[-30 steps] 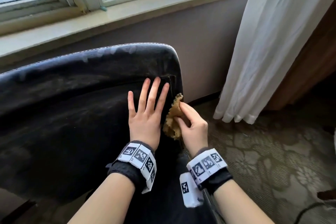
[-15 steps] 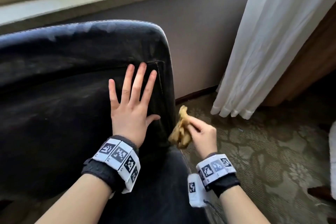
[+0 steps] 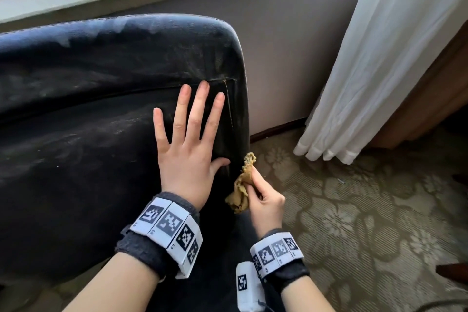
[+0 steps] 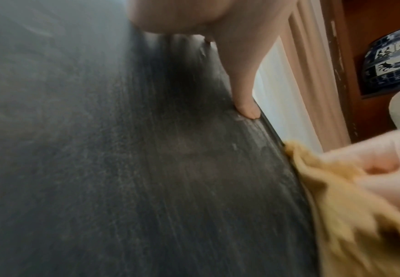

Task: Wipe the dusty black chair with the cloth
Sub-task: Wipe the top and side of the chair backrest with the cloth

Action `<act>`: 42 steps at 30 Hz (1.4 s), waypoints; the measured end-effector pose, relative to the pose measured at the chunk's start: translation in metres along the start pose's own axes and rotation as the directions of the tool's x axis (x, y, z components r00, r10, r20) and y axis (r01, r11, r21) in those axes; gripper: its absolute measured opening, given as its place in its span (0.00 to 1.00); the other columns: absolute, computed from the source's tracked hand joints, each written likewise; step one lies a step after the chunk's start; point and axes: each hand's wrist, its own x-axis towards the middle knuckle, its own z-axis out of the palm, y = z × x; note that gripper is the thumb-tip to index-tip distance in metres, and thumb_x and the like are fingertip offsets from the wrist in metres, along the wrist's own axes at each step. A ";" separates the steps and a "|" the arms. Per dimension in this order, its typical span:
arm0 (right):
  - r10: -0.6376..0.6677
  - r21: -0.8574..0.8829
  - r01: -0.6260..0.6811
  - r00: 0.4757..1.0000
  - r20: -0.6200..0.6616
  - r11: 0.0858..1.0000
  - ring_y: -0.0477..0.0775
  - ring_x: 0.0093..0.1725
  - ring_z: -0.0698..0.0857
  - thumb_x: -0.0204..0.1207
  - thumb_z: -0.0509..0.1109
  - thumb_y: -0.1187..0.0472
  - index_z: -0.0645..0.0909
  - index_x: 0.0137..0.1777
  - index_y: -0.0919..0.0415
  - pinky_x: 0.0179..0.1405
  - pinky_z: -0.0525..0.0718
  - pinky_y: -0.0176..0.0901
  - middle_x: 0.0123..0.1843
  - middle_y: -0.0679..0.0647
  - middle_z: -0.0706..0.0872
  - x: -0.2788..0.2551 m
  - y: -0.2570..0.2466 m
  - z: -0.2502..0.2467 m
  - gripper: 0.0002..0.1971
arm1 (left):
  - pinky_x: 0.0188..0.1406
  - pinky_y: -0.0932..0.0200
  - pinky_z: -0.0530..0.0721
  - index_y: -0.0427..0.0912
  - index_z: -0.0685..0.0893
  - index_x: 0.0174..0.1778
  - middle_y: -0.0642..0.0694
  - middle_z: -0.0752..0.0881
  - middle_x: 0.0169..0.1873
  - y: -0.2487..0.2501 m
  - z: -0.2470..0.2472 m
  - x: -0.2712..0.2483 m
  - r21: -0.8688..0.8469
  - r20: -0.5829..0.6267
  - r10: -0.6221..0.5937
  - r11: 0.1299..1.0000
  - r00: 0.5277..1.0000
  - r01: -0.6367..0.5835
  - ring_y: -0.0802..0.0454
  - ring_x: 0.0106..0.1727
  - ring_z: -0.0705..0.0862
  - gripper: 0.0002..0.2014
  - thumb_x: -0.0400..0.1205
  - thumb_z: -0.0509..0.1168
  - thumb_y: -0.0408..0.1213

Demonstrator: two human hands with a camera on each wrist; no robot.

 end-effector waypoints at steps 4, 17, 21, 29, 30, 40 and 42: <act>0.163 -0.233 -0.121 0.972 0.170 0.965 0.29 0.57 0.82 0.70 0.72 0.77 0.85 0.60 0.62 0.55 0.70 0.09 0.58 0.51 0.87 -0.011 0.046 -0.016 0.19 | 0.76 0.46 0.27 0.51 0.51 0.82 0.48 0.48 0.81 -0.004 0.003 0.003 0.021 0.003 -0.006 1.000 1.000 0.005 0.46 0.82 0.45 0.57 0.61 0.79 0.52; 0.130 0.045 -0.142 0.971 0.199 0.989 0.30 0.59 0.82 0.74 0.70 0.75 0.75 0.67 0.48 0.63 0.76 0.24 0.60 0.37 0.83 0.013 0.001 -0.006 0.27 | 0.77 0.46 0.28 0.52 0.49 0.82 0.49 0.47 0.81 -0.008 0.003 -0.001 0.016 0.014 -0.007 1.000 1.000 0.006 0.47 0.82 0.45 0.57 0.62 0.78 0.53; 0.228 0.063 -0.251 0.941 0.248 0.966 0.31 0.61 0.81 0.76 0.67 0.75 0.77 0.63 0.41 0.65 0.77 0.29 0.60 0.37 0.83 0.009 0.026 -0.009 0.27 | 0.76 0.46 0.27 0.52 0.48 0.82 0.48 0.47 0.81 -0.009 0.006 -0.001 0.040 0.007 -0.011 0.999 1.000 0.011 0.47 0.82 0.45 0.55 0.64 0.76 0.53; 0.451 0.039 -0.487 0.833 0.320 0.873 0.34 0.57 0.83 0.79 0.65 0.73 0.79 0.67 0.62 0.65 0.79 0.37 0.60 0.47 0.85 0.018 0.077 -0.010 0.18 | 0.76 0.47 0.25 0.53 0.47 0.82 0.49 0.45 0.80 -0.010 0.008 -0.004 0.052 0.002 -0.028 0.998 1.000 0.028 0.46 0.81 0.43 0.55 0.65 0.75 0.55; 0.469 0.021 -0.501 0.823 0.321 0.865 0.38 0.59 0.83 0.79 0.66 0.72 0.80 0.66 0.61 0.66 0.79 0.39 0.60 0.47 0.86 0.018 0.085 -0.010 0.17 | 0.75 0.47 0.24 0.53 0.47 0.82 0.49 0.45 0.80 -0.009 0.008 -0.003 0.052 0.004 -0.028 0.998 1.000 0.028 0.45 0.81 0.43 0.55 0.65 0.75 0.55; 0.627 -0.118 -0.618 0.744 0.232 0.777 0.41 0.39 0.80 0.80 0.63 0.73 0.83 0.60 0.74 0.29 0.75 0.16 0.43 0.53 0.85 0.033 0.121 0.006 0.12 | 0.76 0.46 0.26 0.53 0.47 0.82 0.48 0.45 0.81 -0.009 0.009 -0.004 0.038 0.004 -0.023 0.999 1.000 0.023 0.45 0.81 0.43 0.55 0.65 0.75 0.56; 0.643 -0.107 -0.637 0.737 0.206 0.764 0.49 0.44 0.79 0.79 0.60 0.76 0.83 0.58 0.74 0.26 0.73 0.16 0.41 0.52 0.84 0.035 0.119 0.009 0.13 | 0.76 0.45 0.28 0.53 0.46 0.82 0.49 0.44 0.81 -0.010 0.009 -0.004 0.037 0.004 -0.026 0.999 1.000 0.025 0.46 0.81 0.42 0.55 0.65 0.75 0.56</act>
